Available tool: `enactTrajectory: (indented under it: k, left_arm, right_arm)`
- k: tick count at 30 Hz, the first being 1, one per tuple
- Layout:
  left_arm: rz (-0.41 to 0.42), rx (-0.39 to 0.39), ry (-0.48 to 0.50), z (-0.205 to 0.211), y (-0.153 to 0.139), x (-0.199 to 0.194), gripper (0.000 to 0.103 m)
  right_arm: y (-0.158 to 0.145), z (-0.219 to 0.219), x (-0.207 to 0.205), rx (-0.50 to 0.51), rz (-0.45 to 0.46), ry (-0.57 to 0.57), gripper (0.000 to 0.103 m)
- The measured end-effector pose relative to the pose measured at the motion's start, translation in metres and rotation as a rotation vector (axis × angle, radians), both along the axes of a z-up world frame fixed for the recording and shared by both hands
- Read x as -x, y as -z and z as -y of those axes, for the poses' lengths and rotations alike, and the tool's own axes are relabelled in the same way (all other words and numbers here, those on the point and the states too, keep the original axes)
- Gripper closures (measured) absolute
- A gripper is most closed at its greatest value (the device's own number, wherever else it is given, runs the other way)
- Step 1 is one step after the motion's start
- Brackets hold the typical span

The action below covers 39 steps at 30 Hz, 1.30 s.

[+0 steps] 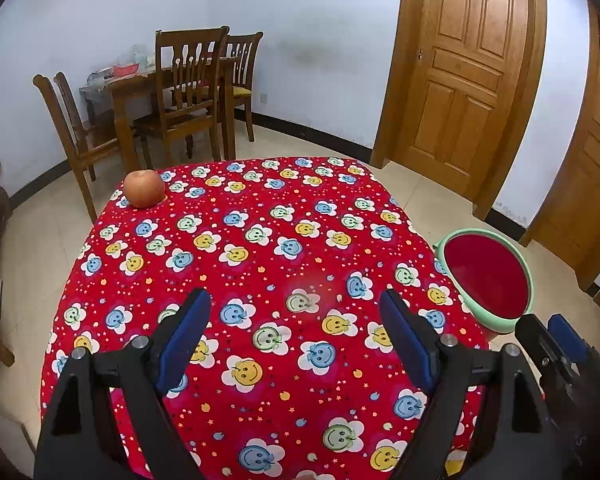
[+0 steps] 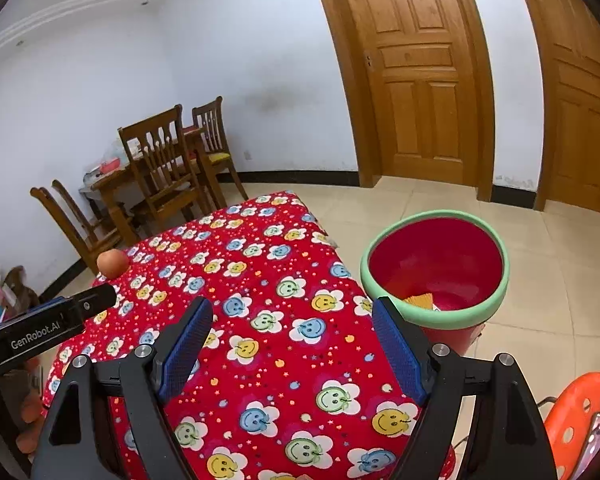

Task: Collect trash

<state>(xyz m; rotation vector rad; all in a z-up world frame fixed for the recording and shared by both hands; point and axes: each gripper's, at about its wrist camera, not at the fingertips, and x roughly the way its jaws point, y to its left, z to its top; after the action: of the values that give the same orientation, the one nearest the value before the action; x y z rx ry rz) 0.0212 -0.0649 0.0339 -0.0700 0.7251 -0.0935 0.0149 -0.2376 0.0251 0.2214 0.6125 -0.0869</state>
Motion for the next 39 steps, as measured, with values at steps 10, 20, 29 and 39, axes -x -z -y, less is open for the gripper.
enactTrajectory:
  k: [10, 20, 29, 39]
  left_arm:
    - [-0.016, 0.002, -0.002, 0.002, 0.008, -0.003, 0.018]
    - [-0.018, 0.004, -0.001, 0.002, 0.009, -0.003, 0.018]
    - [-0.017, 0.002, 0.002, 0.004, 0.012, -0.002, 0.018]
    - [-0.022, 0.004, 0.002, 0.004, 0.013, -0.003, 0.018]
  right_arm:
    - [0.004, 0.0, 0.0, -0.002, -0.013, 0.006, 0.02]
    - [0.005, 0.002, -0.001, -0.005, -0.017, 0.009, 0.02]
    - [0.006, 0.002, -0.001, -0.004, -0.018, 0.008, 0.02]
    - [0.006, 0.002, -0.001, -0.004, -0.017, 0.008, 0.02]
